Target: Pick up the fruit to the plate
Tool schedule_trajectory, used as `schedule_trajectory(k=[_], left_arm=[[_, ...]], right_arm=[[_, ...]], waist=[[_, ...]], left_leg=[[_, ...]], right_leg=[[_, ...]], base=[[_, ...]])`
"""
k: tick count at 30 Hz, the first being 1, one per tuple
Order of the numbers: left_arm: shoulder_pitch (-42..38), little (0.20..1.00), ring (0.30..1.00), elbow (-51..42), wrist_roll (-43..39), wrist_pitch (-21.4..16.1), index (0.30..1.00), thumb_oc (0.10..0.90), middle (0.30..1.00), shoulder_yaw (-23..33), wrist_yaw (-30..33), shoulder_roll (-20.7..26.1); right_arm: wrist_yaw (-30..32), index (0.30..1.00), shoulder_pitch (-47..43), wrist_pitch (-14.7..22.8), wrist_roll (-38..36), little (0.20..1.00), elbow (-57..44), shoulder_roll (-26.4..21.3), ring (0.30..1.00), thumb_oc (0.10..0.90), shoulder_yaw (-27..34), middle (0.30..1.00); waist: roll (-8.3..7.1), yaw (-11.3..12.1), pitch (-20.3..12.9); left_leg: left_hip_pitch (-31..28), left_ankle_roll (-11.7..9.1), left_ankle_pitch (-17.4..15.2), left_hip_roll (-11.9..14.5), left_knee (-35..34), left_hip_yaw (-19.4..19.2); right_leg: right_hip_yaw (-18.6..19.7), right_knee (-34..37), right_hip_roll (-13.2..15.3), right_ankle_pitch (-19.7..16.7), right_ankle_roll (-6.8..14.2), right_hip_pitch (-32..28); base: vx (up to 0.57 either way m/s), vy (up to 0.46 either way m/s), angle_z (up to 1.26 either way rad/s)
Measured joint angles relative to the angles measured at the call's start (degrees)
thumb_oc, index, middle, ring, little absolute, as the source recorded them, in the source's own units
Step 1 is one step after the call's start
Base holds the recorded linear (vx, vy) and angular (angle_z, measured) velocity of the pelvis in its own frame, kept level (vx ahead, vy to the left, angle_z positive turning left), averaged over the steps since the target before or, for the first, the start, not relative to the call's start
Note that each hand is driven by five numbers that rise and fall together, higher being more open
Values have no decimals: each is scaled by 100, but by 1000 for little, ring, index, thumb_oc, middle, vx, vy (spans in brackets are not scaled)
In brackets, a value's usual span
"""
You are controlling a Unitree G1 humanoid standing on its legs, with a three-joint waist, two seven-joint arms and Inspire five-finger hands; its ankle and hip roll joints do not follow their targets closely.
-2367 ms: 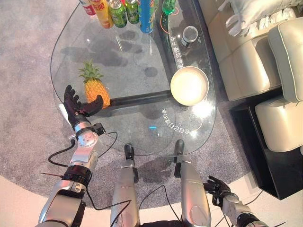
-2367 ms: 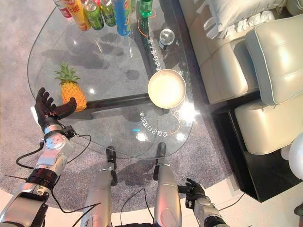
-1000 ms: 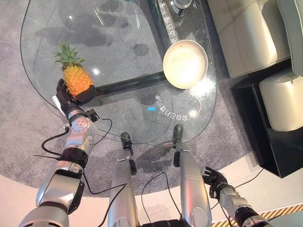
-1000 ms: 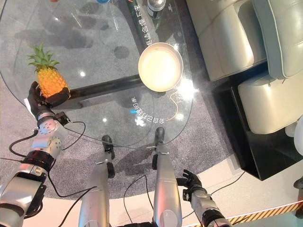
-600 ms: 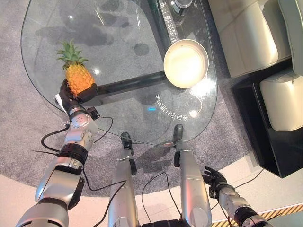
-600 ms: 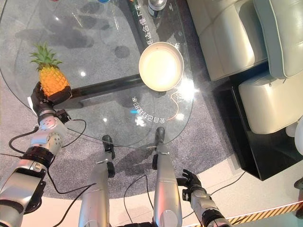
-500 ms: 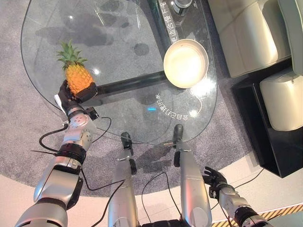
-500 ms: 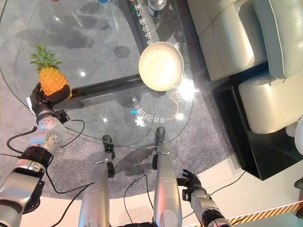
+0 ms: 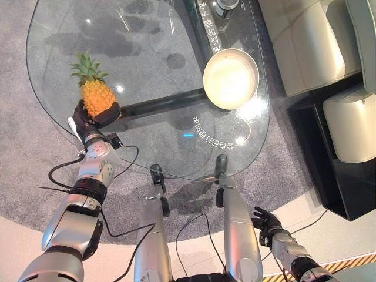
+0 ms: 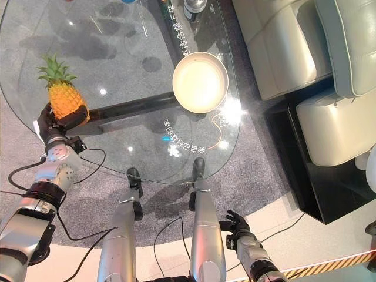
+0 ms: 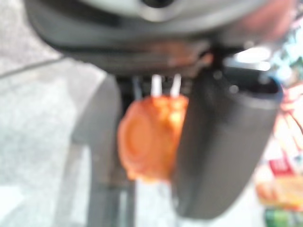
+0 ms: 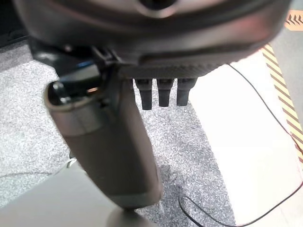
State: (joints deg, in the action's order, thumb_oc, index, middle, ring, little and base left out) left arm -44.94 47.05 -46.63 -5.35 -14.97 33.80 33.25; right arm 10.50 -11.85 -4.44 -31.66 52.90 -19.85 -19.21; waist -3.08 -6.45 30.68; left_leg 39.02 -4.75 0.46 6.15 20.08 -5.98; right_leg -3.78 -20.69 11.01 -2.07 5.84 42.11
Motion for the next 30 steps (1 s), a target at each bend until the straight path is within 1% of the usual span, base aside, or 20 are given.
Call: schedule_trajectory(k=[2, 6, 9, 12, 14, 17, 19, 23, 24, 26, 27, 28, 29, 30], left_arm=[[4, 200, 300, 47, -5, 25, 300, 100, 300, 11, -70, 4], [79, 200, 300, 169, -6, 224, 300, 100, 300, -14, -197, -25], [191, 200, 300, 170, -6, 242, 300, 100, 300, -15, -233, -35], [321, 200, 300, 169, -16, 252, 300, 100, 300, -14, -319, -61], [402, 200, 300, 168, -60, 252, 300, 100, 300, 7, -320, -63], [530, 200, 300, 130, -112, 254, 300, 100, 300, 7, -337, -97], [614, 200, 300, 55, -112, 253, 300, 100, 300, 13, -335, -95], [940, 200, 300, -285, -107, 255, 300, 100, 300, 29, -335, -112], [940, 200, 300, -285, -107, 255, 300, 100, 300, 29, -335, -112], [1146, 200, 300, -594, -60, 254, 300, 100, 300, 52, -331, -112], [1184, 200, 300, -665, -46, 260, 300, 100, 300, 68, -327, -112], [1315, 200, 300, -830, -6, 265, 300, 100, 300, 166, -325, -117], [1439, 200, 300, -978, 49, 265, 300, 100, 300, 237, -322, -125], [1454, 200, 300, -994, 85, 265, 300, 100, 300, 239, -320, -125]], right_arm=[[30, 900, 0, 4, 0, 900, 8, 1, 900, 800, 1, 900], [348, 900, -1, -4, -3, 900, 56, 7, 900, 800, 8, 900], [846, 900, -2, -9, -181, 900, 75, 0, 900, 800, 107, 900], [1320, 900, -2, -3, -225, 900, 204, -1, 900, 800, 371, 900], [1521, 900, -2, 15, -227, 900, 234, -4, 900, 800, 486, 900], [1931, 900, 8, 109, -226, 900, 277, -4, 900, 800, 663, 900], [2189, 900, 12, 245, -226, 900, 169, -7, 900, 800, 731, 900], [2633, 900, 31, 589, -225, 900, -459, -9, 900, 800, 806, 900], [2633, 900, 31, 589, -225, 900, -459, -9, 900, 800, 806, 900], [2751, 900, 32, 844, -223, 900, -1083, -11, 900, 800, 806, 900], [2785, 900, 43, 854, -227, 900, -1313, -12, 900, 800, 803, 900], [2853, 900, 126, 868, -227, 900, -1756, -12, 900, 800, 796, 900], [2849, 900, 206, 1013, -220, 900, -2191, -11, 900, 800, 763, 900], [2844, 900, 207, 1057, -221, 900, -2295, -11, 900, 800, 760, 900]], waist=[[0, -1, 0], [-2, -4, -3], [0, -11, -6], [0, 0, -6], [1, -5, -5], [4, -18, -5], [4, -8, -5], [13, -16, 0], [13, -16, 0], [14, 13, 1], [14, 23, 1], [16, 14, 2], [16, 20, 2], [16, 29, 2]], left_leg=[[-35, 1, 0, -1, 7, 0], [-238, -2, -9, 0, 1, 0], [-322, -15, -18, 1, -2, -16], [-427, -7, -40, 0, -9, -90], [-482, 0, -46, 0, -20, -127], [-614, 11, -54, 1, -58, -147], [-679, 28, -64, -1, -109, -150], [-826, 15, -60, 3, -120, -150], [-826, 15, -60, 3, -120, -150], [-930, 12, -80, 1, -132, -151], [-950, 12, -82, 0, -135, -151], [-991, 11, -83, -1, -149, -153], [-1068, 11, -82, -1, -183, -159], [-1095, 11, -82, -2, -197, -160]], right_leg=[[2, 2, 0, -10, 0, -45], [2, 13, 0, -29, 4, -247], [15, 94, -6, -42, 34, -346], [93, 150, -12, -72, 54, -433], [115, 219, -14, -94, 38, -495], [119, 336, -20, -154, 67, -658], [118, 406, -28, -172, 53, -720], [118, 438, -37, -211, 51, -869], [118, 438, -37, -211, 51, -869], [114, 485, -39, -215, 50, -1001], [113, 488, -39, -215, 51, -1021], [114, 500, -38, -215, 50, -1057], [114, 506, -39, -214, 51, -1119], [113, 509, -39, -211, 51, -1140]], base=[[0, 0, 0], [0, 0, 0], [-2, 1, -2], [6, 9, -8], [3, 5, -9], [0, 1, -2], [0, 0, 0], [-1, -3, -1], [0, 0, 0], [0, 0, 0], [0, 0, 0], [0, 0, 0], [0, 0, 0], [0, 0, 0]])
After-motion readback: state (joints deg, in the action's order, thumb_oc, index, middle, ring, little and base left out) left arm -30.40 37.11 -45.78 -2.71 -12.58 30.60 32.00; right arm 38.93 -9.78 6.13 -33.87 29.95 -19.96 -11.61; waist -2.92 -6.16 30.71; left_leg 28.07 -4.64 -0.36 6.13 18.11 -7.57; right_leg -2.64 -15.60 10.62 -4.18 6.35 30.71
